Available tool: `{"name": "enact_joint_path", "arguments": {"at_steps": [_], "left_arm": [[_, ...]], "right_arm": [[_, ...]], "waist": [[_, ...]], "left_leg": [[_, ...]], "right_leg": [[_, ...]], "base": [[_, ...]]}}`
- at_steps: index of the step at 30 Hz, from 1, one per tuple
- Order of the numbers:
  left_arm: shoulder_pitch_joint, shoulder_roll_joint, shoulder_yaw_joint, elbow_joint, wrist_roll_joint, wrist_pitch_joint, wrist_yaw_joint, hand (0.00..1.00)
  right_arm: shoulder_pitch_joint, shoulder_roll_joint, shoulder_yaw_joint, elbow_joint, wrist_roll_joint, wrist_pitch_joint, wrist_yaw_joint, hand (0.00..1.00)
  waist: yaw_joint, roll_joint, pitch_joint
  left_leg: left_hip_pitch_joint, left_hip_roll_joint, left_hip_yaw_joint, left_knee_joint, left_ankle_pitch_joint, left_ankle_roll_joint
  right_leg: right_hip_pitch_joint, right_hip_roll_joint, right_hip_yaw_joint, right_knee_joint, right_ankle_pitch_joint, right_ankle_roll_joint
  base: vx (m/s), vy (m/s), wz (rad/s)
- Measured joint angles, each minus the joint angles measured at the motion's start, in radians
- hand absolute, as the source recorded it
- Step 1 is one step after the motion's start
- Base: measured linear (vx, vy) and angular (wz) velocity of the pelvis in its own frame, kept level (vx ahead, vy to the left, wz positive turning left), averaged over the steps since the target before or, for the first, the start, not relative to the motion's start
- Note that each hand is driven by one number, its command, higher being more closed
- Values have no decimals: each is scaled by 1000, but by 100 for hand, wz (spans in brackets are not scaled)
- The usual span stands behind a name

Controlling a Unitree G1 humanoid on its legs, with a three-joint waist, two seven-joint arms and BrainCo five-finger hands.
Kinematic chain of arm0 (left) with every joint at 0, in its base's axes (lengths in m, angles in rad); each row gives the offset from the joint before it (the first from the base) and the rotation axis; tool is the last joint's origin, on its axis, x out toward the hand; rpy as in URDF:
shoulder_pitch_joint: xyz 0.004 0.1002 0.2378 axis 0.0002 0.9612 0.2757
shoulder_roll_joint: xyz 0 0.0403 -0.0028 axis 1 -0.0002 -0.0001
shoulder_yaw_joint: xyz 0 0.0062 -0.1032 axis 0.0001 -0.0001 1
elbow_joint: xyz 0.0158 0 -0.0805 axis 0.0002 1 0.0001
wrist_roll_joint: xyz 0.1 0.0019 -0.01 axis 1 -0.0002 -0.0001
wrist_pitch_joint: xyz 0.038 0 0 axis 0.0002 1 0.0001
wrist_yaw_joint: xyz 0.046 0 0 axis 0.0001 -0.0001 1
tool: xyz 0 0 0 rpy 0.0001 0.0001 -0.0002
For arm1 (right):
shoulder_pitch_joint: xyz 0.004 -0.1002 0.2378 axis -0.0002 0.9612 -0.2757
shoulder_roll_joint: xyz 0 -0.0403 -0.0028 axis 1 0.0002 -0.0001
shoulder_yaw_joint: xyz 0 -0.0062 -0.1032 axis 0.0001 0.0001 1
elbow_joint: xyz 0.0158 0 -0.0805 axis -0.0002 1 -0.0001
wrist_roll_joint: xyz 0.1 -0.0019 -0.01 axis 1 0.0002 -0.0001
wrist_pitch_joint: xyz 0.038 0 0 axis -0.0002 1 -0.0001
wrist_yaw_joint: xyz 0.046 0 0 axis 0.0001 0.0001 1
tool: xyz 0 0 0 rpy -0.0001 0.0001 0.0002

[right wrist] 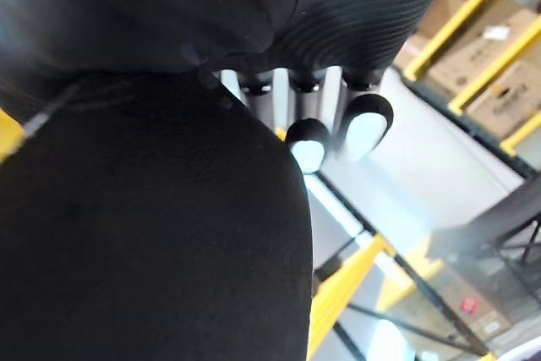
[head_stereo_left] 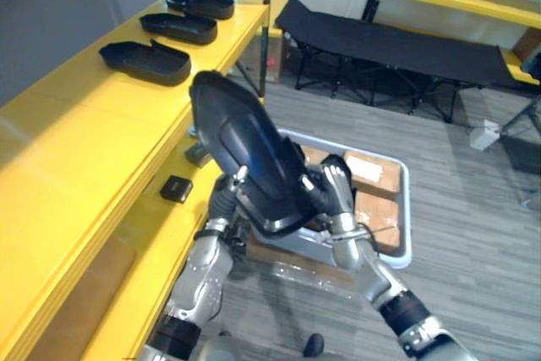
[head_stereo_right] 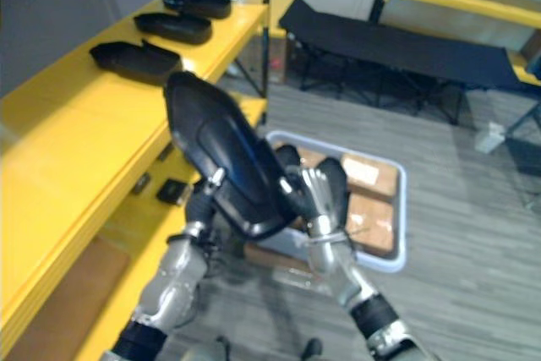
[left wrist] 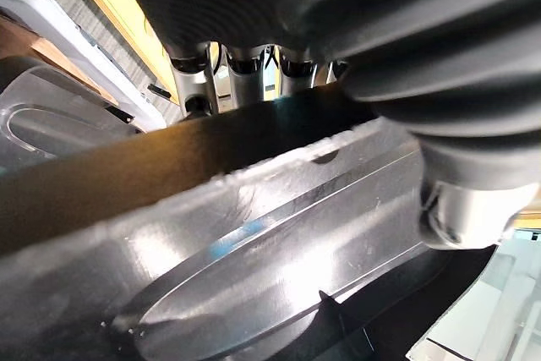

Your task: Walk over and take plastic housings, then place them on the shelf

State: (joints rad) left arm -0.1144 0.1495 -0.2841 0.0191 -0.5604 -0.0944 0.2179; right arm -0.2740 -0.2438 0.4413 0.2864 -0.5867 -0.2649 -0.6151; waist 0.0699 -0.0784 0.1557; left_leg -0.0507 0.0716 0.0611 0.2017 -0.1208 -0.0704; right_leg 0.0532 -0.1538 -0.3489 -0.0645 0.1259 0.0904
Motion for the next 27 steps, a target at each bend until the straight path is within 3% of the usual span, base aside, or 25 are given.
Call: {"name": "enact_joint_path", "arguments": {"at_steps": [6,14,22,23,27], "left_arm": [[41,-10,7,-65,75,0,44,100],[63,-44,36,-100,112,0,42,100],[83,-50,44,-143,234,-8,40,100],[83,-51,44,-144,250,-9,39,100],[83,-39,47,-145,278,-34,33,100]], "right_arm": [[18,10,0,-12,2,-25,1,100],[32,13,4,-38,-2,-44,5,100],[37,10,8,-42,-6,-66,2,100],[37,8,10,-42,-5,-66,2,0],[38,-8,32,-43,22,-91,18,0]], "waist": [[-1,0,0],[-1,0,0],[-1,0,0],[-2,0,0],[-3,0,0]], "left_leg": [[15,-5,6,-14,0,0],[18,-10,6,-25,1,0],[33,-10,20,-40,4,-2],[33,-10,23,-40,4,-2],[35,-10,27,-41,4,-2]], "right_leg": [[3,-2,-1,0,0,0],[1,-4,-4,0,-2,-3],[0,-4,1,0,-2,-4],[-1,-5,2,0,-2,-4],[-2,-5,5,0,-2,-4]], "base": [[0,0,-2],[0,0,0],[-7,9,-4],[-17,15,-5],[-5,4,-1]]}}
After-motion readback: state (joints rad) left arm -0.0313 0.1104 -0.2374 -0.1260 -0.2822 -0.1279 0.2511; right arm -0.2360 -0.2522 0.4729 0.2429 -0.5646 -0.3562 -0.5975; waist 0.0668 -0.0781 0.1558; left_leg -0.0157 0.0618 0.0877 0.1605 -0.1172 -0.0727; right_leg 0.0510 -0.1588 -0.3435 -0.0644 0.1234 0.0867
